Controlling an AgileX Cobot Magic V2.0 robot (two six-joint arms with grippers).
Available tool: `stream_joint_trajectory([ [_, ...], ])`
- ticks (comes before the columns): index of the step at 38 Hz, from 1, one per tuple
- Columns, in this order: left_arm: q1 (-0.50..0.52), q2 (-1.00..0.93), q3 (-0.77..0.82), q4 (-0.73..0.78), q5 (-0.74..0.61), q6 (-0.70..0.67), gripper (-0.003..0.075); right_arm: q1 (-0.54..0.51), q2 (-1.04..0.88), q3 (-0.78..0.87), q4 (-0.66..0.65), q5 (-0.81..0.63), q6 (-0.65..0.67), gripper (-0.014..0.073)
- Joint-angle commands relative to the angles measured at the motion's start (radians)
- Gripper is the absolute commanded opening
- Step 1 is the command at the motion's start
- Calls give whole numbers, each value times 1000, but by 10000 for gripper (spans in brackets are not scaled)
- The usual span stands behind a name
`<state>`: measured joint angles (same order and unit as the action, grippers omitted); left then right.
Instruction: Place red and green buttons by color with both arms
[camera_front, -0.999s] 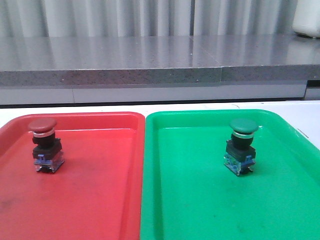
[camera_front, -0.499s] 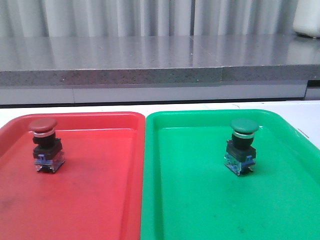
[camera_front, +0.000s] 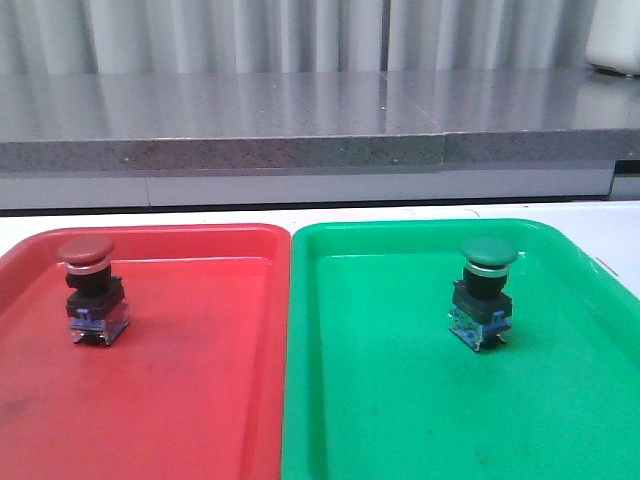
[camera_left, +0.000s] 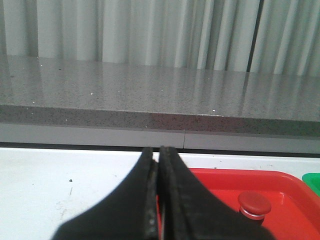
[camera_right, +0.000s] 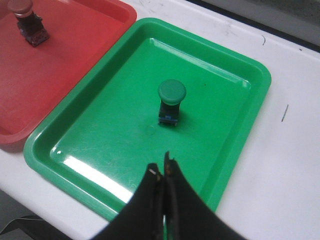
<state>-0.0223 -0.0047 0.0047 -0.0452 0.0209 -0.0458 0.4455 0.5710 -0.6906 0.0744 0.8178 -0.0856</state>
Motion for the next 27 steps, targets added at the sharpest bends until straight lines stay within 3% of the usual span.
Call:
stream_joint_trajectory([
  [1,0,-18,25,-7,-83,0,-20,-1,1,-25,-5,-62,-7,-108],
  [11,0,-18,25,-7,-83,0,-20,-45,-63,7,-5,-106,-7,-108],
  [22,0,-18,25,-7,-83,0,-20,-300,-354,338,-5,-569,-7,-108],
  [27,0,-18,25,-7,-83,0,-20,-356,-485,501,-5,-664,-7,-108],
])
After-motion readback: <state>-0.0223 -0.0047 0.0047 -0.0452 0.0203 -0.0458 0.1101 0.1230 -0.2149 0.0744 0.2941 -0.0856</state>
